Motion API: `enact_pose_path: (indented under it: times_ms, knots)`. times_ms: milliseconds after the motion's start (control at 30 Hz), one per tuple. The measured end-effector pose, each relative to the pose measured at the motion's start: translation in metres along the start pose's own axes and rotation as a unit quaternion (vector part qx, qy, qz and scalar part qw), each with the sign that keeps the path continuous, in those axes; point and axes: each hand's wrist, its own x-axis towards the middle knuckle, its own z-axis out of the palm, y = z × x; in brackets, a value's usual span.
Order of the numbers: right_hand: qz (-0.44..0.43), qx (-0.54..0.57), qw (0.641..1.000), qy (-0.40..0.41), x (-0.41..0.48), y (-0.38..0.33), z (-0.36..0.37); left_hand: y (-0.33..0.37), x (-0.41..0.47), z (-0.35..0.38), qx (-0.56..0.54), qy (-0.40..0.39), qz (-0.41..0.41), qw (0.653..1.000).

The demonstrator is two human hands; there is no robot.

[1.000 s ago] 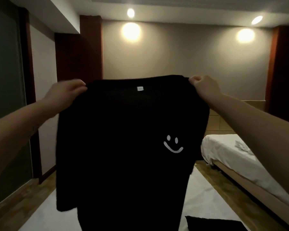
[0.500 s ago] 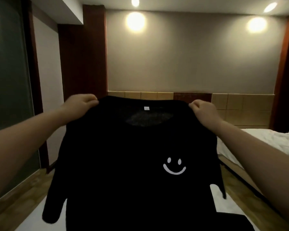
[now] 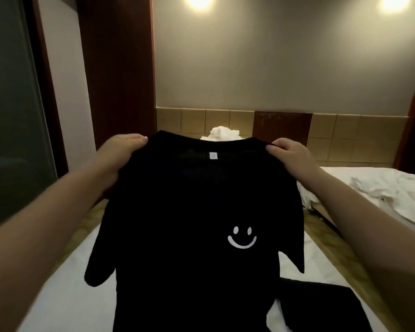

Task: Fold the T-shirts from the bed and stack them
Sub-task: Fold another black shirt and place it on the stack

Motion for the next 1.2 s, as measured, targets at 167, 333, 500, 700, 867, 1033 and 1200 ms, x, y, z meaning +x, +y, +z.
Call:
enact_pose_path:
  times_ms: [167,333,500,700,867,1033,1200]
  knots:
    - [0.170,0.271,0.947,-0.034,-0.052,-0.017,0.044,-0.043,-0.031,0.050,-0.200,0.047,-0.119,0.972]
    - [0.195,0.420,0.886,-0.012,-0.102,-0.028,0.093,-0.052,-0.066,0.098,-0.228,0.096,-0.068,0.967]
    - [0.199,0.406,0.892,0.025,-0.139,-0.049,0.126,-0.066,-0.092,0.118,-0.088,0.114,0.016,0.989]
    - [0.092,0.313,0.940,0.104,-0.155,-0.070,0.138,-0.075,-0.107,0.120,0.003,0.120,0.109,0.987]
    - [0.062,0.267,0.948,0.162,-0.157,-0.071,0.144,-0.075,-0.114,0.117,0.075,0.116,0.180,0.974]
    - [0.040,0.308,0.943,0.121,-0.161,-0.073,0.142,-0.080,-0.116,0.113,0.066,0.112,0.186,0.974]
    - [-0.027,0.331,0.940,0.078,-0.164,-0.076,0.135,-0.072,-0.120,0.110,0.024,0.101,0.164,0.981]
